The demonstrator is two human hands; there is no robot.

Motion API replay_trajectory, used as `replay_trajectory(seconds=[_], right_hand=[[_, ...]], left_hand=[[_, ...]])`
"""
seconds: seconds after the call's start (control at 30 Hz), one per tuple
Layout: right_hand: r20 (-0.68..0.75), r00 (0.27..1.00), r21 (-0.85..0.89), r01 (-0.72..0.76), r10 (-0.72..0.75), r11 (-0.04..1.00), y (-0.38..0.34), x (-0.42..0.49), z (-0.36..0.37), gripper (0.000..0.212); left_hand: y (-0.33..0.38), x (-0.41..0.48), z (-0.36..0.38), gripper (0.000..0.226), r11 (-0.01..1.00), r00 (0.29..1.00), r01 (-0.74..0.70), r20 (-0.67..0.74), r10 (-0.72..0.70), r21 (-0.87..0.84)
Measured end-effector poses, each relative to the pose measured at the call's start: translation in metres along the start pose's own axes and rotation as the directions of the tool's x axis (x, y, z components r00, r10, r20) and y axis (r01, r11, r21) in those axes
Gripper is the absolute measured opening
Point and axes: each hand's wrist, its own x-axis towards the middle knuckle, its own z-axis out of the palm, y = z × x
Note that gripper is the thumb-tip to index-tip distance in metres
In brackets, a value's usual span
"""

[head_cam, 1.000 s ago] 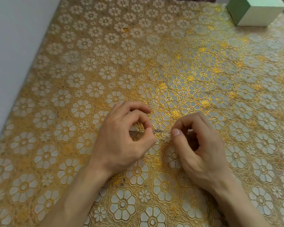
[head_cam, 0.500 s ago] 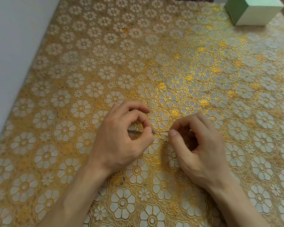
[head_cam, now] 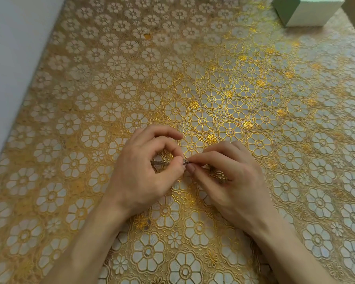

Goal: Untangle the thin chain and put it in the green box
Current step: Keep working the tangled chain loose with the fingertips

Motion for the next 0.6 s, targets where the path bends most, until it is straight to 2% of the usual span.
replay_trajectory(seconds=[0.37, 0.6], right_hand=[[-0.076, 0.997, 0.101, -0.007, 0.015, 0.995, -0.0039, -0.0007, -0.0024, 0.01], [-0.11, 0.988, 0.121, -0.099, 0.113, 0.988, -0.0061, 0.0, -0.004, 0.004]], left_hand=[[-0.0006, -0.0006, -0.0006, 0.015, 1.0, 1.0, 0.001, -0.002, -0.001, 0.012], [0.0011, -0.001, -0.0014, 0.014, 0.998, 0.999, 0.042, -0.025, -0.043, -0.056]])
